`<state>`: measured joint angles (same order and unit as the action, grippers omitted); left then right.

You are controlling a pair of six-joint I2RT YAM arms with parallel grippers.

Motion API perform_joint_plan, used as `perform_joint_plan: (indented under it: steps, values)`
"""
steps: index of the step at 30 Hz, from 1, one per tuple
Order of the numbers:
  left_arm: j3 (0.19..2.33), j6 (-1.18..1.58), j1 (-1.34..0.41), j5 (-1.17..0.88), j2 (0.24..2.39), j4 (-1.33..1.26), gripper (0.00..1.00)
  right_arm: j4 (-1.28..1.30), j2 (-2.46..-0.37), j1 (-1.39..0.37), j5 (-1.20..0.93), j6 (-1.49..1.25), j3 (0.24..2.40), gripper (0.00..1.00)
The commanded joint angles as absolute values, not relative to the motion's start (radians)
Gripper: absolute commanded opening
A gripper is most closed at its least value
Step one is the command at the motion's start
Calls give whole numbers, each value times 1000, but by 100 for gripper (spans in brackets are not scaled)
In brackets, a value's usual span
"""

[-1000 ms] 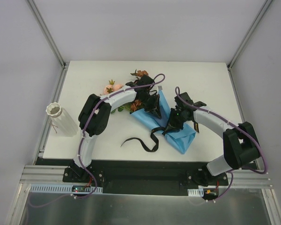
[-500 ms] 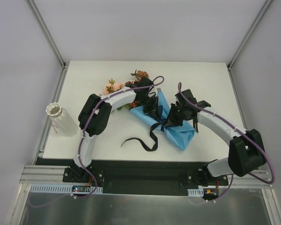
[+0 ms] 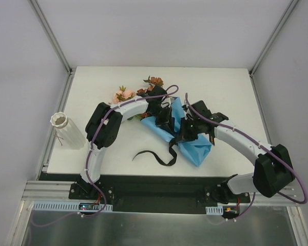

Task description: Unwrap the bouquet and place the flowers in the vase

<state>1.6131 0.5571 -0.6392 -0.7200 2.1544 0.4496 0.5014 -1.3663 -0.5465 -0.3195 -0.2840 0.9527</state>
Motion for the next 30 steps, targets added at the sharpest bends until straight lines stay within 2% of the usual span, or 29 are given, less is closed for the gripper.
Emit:
perform_joint_plan:
  steps: [1,4,7,8,11,18,23,30]
  values:
    - [1609,525,-626,-703,2158,457,0,578,-1402,-647,-319,-107,1012,5]
    - [1608,525,-626,-706,2157,457,0,577,-1384,-663,-334,-84,1015,11]
    - [1601,526,-626,-709,2152,457,0,601,-1364,-644,-298,-100,1040,26]
    - [1598,525,-626,-709,2151,457,0,603,-1358,-632,-301,-115,1049,36]
    - [1597,522,-624,-713,2140,457,0,626,-1355,-563,-304,-196,1065,43]
    - [1589,522,-627,-732,2125,457,0,719,-1422,-471,-230,-248,1130,45]
    - [1592,522,-627,-739,2129,457,0,684,-1473,-459,-275,-325,1106,37]
    - [1605,526,-627,-749,2140,457,0,699,-1476,-457,-152,-267,1026,32]
